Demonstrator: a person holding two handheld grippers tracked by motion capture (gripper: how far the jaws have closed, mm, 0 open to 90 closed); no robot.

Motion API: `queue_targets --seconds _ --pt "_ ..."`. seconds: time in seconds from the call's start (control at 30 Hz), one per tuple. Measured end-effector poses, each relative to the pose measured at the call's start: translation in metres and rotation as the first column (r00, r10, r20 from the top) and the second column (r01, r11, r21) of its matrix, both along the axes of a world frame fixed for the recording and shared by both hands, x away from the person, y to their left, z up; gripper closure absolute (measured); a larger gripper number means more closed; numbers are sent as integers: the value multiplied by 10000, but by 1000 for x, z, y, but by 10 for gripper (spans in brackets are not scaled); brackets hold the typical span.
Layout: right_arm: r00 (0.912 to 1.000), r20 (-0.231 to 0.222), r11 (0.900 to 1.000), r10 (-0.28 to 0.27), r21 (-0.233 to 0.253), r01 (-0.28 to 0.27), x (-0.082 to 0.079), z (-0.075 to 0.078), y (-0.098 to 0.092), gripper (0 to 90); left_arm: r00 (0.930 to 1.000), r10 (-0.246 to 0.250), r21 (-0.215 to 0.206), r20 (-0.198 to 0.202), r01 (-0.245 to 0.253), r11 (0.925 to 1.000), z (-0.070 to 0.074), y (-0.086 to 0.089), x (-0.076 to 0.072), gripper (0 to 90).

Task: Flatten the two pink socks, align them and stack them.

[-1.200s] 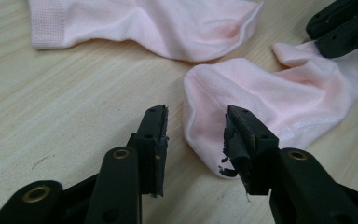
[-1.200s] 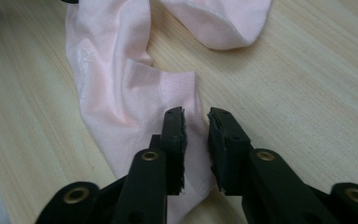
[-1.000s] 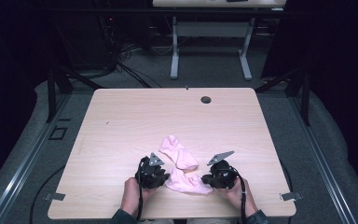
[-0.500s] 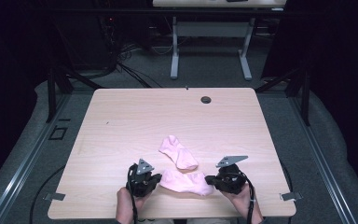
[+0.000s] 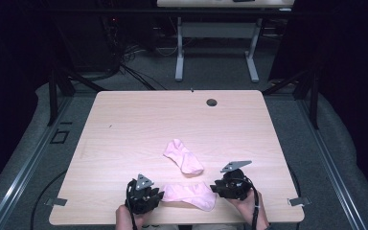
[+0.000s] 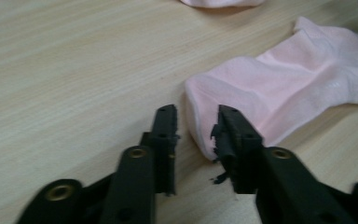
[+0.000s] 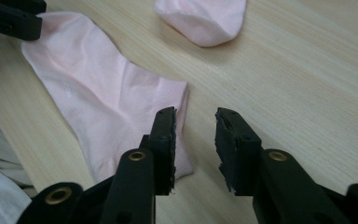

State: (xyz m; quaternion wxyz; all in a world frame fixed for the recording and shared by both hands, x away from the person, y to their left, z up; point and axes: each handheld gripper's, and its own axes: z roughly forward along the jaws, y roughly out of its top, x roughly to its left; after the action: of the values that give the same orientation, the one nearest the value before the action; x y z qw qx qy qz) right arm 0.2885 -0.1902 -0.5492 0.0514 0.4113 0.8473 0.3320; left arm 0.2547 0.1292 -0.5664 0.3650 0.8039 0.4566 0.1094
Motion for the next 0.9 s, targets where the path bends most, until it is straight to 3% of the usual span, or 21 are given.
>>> queue_targets --seconds 0.17,0.3,0.4,0.5,0.63,0.8,0.9 --pt "9998 -103 9997 175 143 -173 -7 0 -2 645 9998 -166 -46 61 166 9999 5 0 10 586" --pt "9983 -202 9982 538 -239 -543 -11 -12 8 682 9982 -547 283 -250 554 9981 -2 -9 18 671" --pt "9980 19 9972 624 -418 -623 -14 -17 11 766 9976 -667 530 -211 677 9963 -6 -11 16 783" --pt "9978 16 9969 665 -422 -664 -13 -17 11 822 9979 -634 355 -147 638 9973 -8 -9 14 865" --pt "9970 30 9946 770 -703 -766 -10 -16 10 836 9979 -635 227 -89 637 9977 -10 -7 11 883" --pt "9965 -77 9930 836 -833 -840 -7 -15 8 833 9982 -598 64 69 598 9982 -12 -5 4 874" --pt "9949 -227 9914 987 -844 -1003 -5 -14 9 751 9990 -341 -149 282 345 9993 -10 -2 3 668"
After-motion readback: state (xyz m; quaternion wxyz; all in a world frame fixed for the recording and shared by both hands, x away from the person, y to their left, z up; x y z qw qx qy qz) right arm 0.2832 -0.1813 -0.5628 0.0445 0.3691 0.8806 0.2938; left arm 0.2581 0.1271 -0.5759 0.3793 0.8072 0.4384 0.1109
